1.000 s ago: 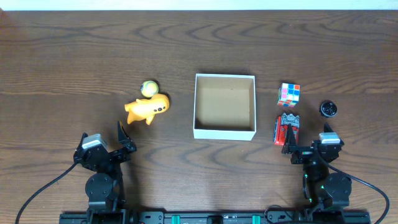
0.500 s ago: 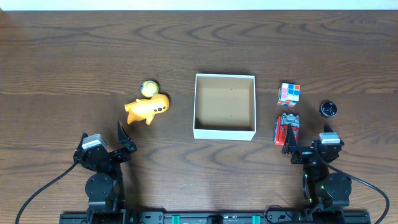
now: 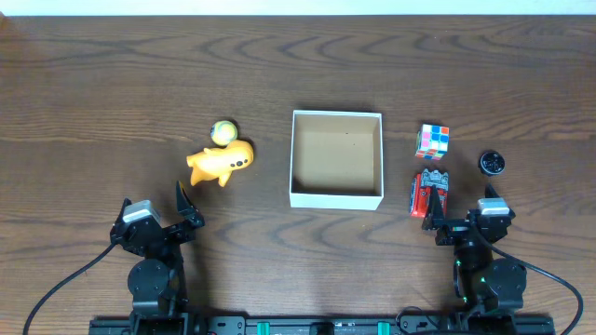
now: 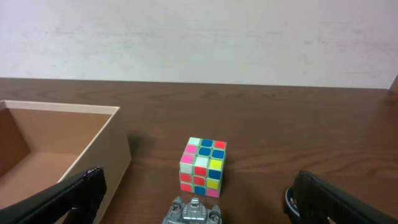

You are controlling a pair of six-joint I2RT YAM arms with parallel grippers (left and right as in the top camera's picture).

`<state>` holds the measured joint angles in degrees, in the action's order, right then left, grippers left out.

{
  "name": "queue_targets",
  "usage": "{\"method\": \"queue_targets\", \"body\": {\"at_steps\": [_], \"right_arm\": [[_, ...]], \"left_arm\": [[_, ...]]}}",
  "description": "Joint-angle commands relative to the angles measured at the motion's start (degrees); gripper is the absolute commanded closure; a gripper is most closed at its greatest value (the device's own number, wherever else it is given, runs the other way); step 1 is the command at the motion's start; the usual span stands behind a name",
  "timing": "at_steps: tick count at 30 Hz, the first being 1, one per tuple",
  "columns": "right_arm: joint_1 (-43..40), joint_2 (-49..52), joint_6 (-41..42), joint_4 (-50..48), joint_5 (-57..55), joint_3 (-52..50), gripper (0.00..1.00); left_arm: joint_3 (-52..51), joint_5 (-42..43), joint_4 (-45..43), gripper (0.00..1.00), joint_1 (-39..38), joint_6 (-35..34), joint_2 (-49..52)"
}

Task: Pack container

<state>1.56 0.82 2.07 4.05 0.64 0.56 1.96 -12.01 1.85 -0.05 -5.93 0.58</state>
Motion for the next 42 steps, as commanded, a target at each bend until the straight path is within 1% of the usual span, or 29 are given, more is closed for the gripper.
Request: {"method": "queue_targets", "body": {"at_steps": [1, 31, 34, 38, 42], "right_arm": [[-0.5, -0.5, -0.9, 0.0, 0.3, -0.2, 0.01], [-0.5, -0.5, -0.9, 0.0, 0.3, -0.2, 0.01], [-0.5, -0.5, -0.8, -1.5, 0.3, -0.2, 0.01], [-0.4, -0.5, -0.9, 0.0, 1.0, -0.2, 0.01], [-0.4, -0.4, 0.6, -2.6, 2.3, -0.2, 0.01]], "left_arm": [[-1.7, 0.0, 0.9, 0.02, -0.1, 0.6, -0.3], [-1.7, 0.0, 0.9, 0.02, -0.1, 0.6, -0.3], [-1.7, 0.0, 0.9, 0.02, -0.1, 0.6, -0.3], [-1.7, 0.0, 0.9, 0.02, -0.1, 0.6, -0.3], [-1.7, 0.0, 0.9, 0.02, -0.1, 0.6, -0.3]]}}
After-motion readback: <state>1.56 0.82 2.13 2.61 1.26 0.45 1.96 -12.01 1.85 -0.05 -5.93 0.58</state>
